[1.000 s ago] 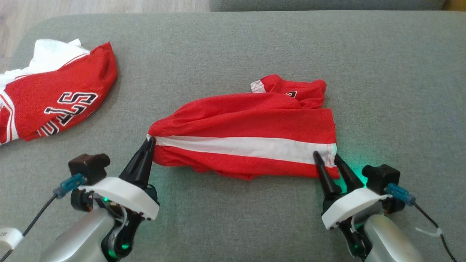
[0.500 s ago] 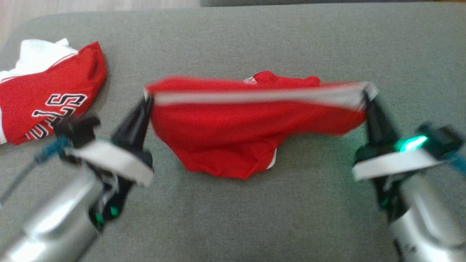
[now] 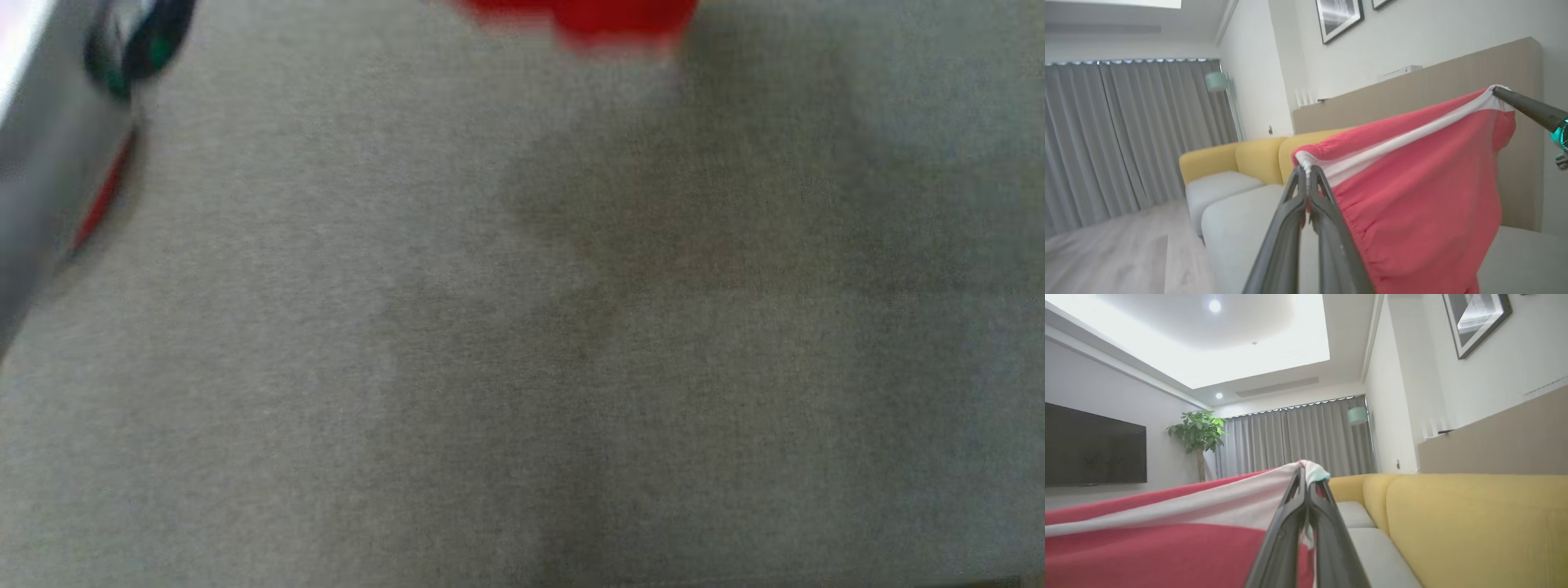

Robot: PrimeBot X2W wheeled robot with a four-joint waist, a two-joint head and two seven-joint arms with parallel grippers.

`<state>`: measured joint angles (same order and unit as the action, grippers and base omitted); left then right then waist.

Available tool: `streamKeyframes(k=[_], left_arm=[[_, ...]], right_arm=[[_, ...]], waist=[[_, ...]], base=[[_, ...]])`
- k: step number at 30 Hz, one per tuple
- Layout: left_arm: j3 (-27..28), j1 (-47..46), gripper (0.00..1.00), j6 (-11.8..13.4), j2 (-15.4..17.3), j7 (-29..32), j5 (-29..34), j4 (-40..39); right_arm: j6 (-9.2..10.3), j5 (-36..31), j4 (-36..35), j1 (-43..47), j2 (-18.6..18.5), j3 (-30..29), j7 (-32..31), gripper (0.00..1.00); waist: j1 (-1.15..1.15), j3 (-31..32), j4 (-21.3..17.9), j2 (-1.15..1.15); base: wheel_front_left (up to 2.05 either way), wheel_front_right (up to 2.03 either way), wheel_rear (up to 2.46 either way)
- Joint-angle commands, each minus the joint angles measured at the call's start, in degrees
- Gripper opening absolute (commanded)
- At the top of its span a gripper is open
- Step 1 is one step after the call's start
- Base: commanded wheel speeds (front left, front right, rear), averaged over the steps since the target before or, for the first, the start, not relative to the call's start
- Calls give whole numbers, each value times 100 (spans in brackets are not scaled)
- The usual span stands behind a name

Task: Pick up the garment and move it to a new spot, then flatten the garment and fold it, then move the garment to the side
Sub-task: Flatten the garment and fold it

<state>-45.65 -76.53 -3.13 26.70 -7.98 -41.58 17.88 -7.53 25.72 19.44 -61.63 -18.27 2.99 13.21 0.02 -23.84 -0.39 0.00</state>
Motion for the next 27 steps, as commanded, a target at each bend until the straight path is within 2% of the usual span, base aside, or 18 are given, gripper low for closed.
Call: streamKeyframes(k=[1, 5, 10, 18, 22, 27], left_arm=[[333, -501, 0, -35, 71, -256, 155, 162], [340, -794, 0, -183, -280, -610, 343, 762], [207, -175, 0, -318, -374, -693, 480, 987], [463, 2645, 0, -331, -572, -700, 1290, 446], [646, 4054, 0, -296, -833, -701, 1598, 232], [870, 5372, 0, -218, -1025, -701, 1938, -59]], right_arm=[[4, -61, -92, -276, -86, -15, 78, 0], [4, -93, -111, -489, -108, 72, 139, 0], [4, 73, -234, 144, -54, 324, 162, 0], [4, 324, -502, 2447, -117, 690, 176, 0], [4, 472, -649, 3606, -244, 642, 177, 0], [4, 522, -1059, 4940, -371, 493, 143, 0]], waist=[[-2, -249, -189, 0], [-2, -332, -299, 0], [-2, -324, -407, 0], [-2, 35, -433, 0], [-2, 400, -407, 0], [-2, 798, -382, 0]], base=[[0, 0, 0], [0, 0, 0], [0, 0, 0], [0, 0, 0], [0, 0, 0], [0, 0, 0]])
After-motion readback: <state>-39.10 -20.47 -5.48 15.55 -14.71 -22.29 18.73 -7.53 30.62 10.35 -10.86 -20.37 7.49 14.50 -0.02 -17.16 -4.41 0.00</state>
